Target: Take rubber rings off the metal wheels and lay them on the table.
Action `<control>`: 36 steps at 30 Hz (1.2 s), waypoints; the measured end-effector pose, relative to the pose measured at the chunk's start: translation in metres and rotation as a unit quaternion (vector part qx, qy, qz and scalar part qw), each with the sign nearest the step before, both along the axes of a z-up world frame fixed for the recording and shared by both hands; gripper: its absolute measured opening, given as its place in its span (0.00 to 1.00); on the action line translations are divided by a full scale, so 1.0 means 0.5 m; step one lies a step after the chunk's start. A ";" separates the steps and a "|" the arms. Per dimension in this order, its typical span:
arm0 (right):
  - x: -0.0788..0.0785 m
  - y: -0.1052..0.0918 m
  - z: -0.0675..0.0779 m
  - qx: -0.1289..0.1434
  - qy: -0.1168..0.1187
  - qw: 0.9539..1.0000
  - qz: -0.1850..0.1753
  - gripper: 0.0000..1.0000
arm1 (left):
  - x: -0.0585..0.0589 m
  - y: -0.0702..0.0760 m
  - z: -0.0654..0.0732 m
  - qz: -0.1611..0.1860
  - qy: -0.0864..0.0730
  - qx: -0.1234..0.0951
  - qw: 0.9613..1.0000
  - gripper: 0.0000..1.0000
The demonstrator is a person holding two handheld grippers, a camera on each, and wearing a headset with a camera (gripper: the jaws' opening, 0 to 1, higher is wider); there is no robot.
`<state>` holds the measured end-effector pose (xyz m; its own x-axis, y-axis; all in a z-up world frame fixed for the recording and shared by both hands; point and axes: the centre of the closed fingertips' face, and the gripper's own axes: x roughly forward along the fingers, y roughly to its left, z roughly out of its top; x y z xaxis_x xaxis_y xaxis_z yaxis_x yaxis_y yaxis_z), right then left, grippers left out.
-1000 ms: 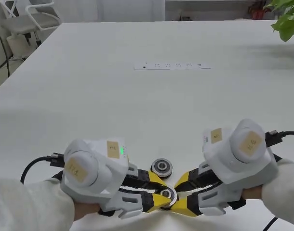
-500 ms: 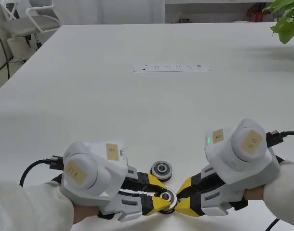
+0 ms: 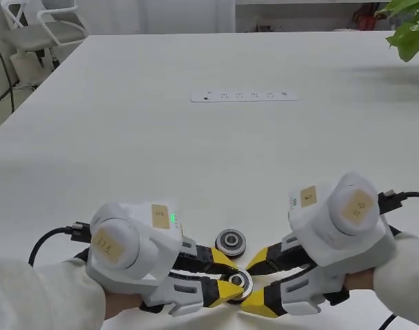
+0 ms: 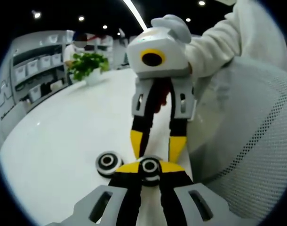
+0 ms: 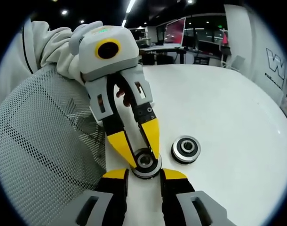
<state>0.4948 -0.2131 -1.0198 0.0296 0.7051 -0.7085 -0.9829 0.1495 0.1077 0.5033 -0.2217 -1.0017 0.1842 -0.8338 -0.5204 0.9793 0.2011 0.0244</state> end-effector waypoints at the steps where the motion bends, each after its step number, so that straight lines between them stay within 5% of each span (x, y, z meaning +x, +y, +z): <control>1: 0.005 -0.004 -0.001 -0.004 -0.005 1.000 -0.001 0.22 | -0.001 0.000 0.000 -0.001 0.001 0.000 1.000 0.14; 21: -0.001 -0.021 -0.005 -0.023 0.002 1.000 0.006 0.07 | -0.001 0.000 0.000 -0.002 0.001 0.001 1.000 0.14; 36: -0.005 0.006 0.001 0.002 0.001 1.000 0.004 0.29 | -0.001 0.000 0.001 -0.002 0.001 0.000 1.000 0.14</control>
